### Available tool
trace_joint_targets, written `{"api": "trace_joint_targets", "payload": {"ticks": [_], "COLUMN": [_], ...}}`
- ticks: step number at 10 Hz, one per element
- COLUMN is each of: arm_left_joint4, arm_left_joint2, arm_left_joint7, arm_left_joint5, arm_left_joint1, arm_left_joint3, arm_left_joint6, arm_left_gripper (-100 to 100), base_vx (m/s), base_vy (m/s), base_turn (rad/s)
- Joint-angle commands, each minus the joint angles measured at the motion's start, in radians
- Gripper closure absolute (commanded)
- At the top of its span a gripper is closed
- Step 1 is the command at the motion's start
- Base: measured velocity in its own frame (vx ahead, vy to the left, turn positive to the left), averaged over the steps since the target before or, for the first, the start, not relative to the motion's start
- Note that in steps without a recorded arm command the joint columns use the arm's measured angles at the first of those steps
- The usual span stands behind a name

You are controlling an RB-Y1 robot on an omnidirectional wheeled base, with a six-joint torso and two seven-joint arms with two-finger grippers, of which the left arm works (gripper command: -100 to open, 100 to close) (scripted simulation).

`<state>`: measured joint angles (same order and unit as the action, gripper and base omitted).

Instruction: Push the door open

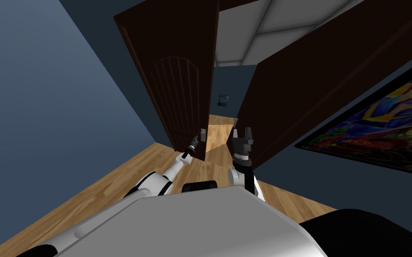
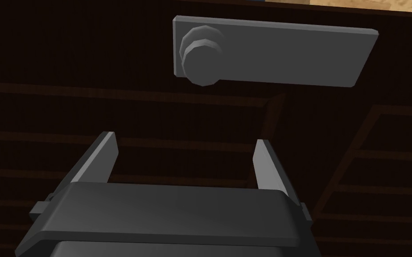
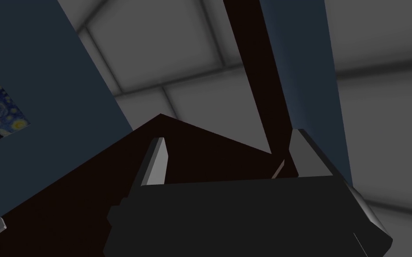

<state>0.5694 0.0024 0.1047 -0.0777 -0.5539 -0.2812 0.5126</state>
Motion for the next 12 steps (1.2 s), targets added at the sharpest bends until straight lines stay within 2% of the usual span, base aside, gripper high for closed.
{"api": "trace_joint_targets", "payload": {"ticks": [1, 3, 4, 6, 7, 9, 10, 12], "arm_left_joint4": [-0.019, -0.021, -0.022, -0.023, -0.024, -0.032, -0.032, -0.032], "arm_left_joint2": [0.015, 0.027, 0.027, 0.014, -0.001, 0.000, 0.000, 0.000], "arm_left_joint7": [-0.002, -0.004, -0.005, -0.006, -0.007, -0.007, -0.007, -0.007], "arm_left_joint5": [-0.002, -0.003, -0.003, -0.005, -0.005, -0.006, -0.006, -0.006], "arm_left_joint1": [-0.008, -0.007, -0.007, -0.007, -0.007, -0.011, -0.011, -0.011], "arm_left_joint3": [0.005, 0.009, 0.011, 0.015, 0.017, 0.017, 0.017, 0.017], "arm_left_joint6": [0.009, 0.010, 0.011, 0.012, 0.013, 0.019, 0.019, 0.019], "arm_left_gripper": [-100, -100, -100, -100, -100, -100, 100, 100], "base_vx": [0.176, 0.175, 0.206, 0.197, 0.190, 0.079, 0.000, -0.006], "base_vy": [-0.065, -0.077, -0.083, -0.079, -0.081, -0.031, 0.000, 0.005], "base_turn": [-0.014, -0.023, -0.031, -0.020, -0.025, -0.002, 0.000, -0.010]}}
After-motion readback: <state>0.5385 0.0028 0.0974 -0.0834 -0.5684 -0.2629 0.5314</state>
